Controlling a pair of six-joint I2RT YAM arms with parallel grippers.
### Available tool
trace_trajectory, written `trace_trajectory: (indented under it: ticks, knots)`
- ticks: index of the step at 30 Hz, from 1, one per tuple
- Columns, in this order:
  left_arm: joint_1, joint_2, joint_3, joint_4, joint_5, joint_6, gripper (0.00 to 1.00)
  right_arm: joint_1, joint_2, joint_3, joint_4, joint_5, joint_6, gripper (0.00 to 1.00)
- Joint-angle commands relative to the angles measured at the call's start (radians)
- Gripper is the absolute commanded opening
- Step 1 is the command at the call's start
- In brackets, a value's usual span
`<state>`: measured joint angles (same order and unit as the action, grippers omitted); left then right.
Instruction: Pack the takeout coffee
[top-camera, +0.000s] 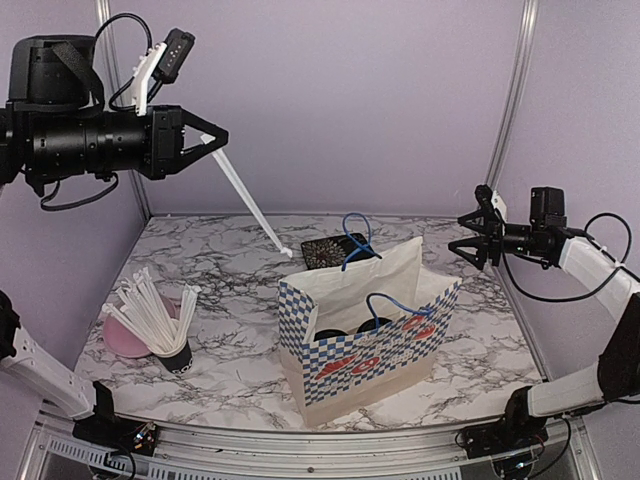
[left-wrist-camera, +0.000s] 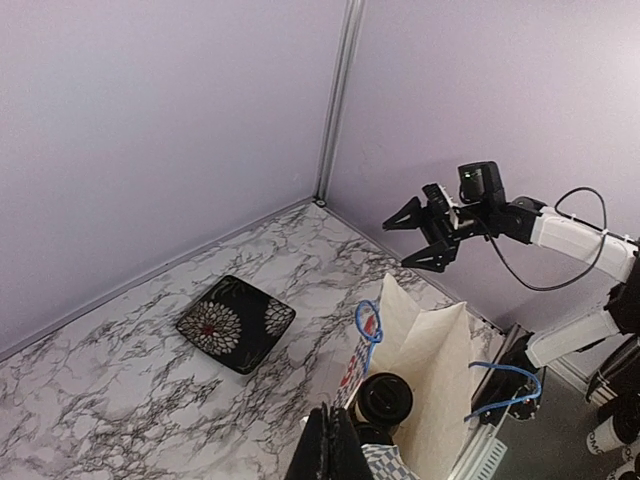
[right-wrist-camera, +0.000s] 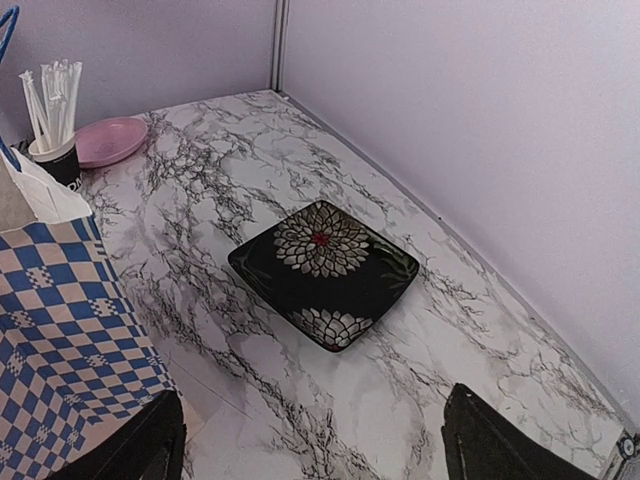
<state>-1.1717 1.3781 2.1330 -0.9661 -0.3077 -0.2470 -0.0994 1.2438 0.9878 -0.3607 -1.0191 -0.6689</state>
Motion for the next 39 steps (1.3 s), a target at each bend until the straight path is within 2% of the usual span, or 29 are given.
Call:
trace_trajectory:
  ticks: [1,6,9,13,16,23,24,26,28,33,39]
  knots:
    - [-0.004,-0.006,-0.096,0.266,0.208,0.084,0.0,-0.003,0.003,-0.003,-0.009,0.012,-0.018,0.86]
    - [-0.005,0.011,-0.227,0.425,0.295,0.077,0.0,-0.003,0.014,-0.002,-0.009,0.004,-0.015,0.86]
    - [-0.005,-0.004,-0.369,0.61,0.346,0.051,0.0,-0.003,0.019,-0.001,-0.012,0.003,-0.016,0.86]
    - [-0.011,0.015,-0.506,0.816,0.345,0.043,0.0,-0.003,0.017,-0.002,-0.011,0.002,-0.013,0.86]
    - [-0.014,0.067,-0.534,0.911,0.339,0.045,0.0,-0.003,0.017,-0.001,-0.009,-0.001,-0.008,0.86]
    - [-0.016,0.248,-0.476,0.944,0.34,0.026,0.0,-0.003,0.008,-0.005,-0.01,-0.001,-0.008,0.86]
    - [-0.017,0.272,-0.455,0.923,0.341,0.022,0.02,-0.003,0.005,-0.005,-0.009,-0.001,-0.008,0.86]
    - [-0.017,0.31,-0.415,0.872,0.341,0.025,0.23,-0.003,0.002,-0.005,-0.008,0.004,-0.009,0.86]
    - [-0.017,0.324,-0.394,0.84,0.342,0.034,0.36,-0.003,0.002,-0.006,-0.006,0.009,-0.011,0.86]
    - [-0.017,0.282,-0.391,0.808,0.315,0.084,0.53,-0.004,0.003,0.005,-0.003,0.0,0.006,0.86]
    - [-0.016,0.2,-0.437,0.735,0.105,0.236,0.78,-0.003,-0.007,0.064,-0.008,-0.009,0.077,0.87]
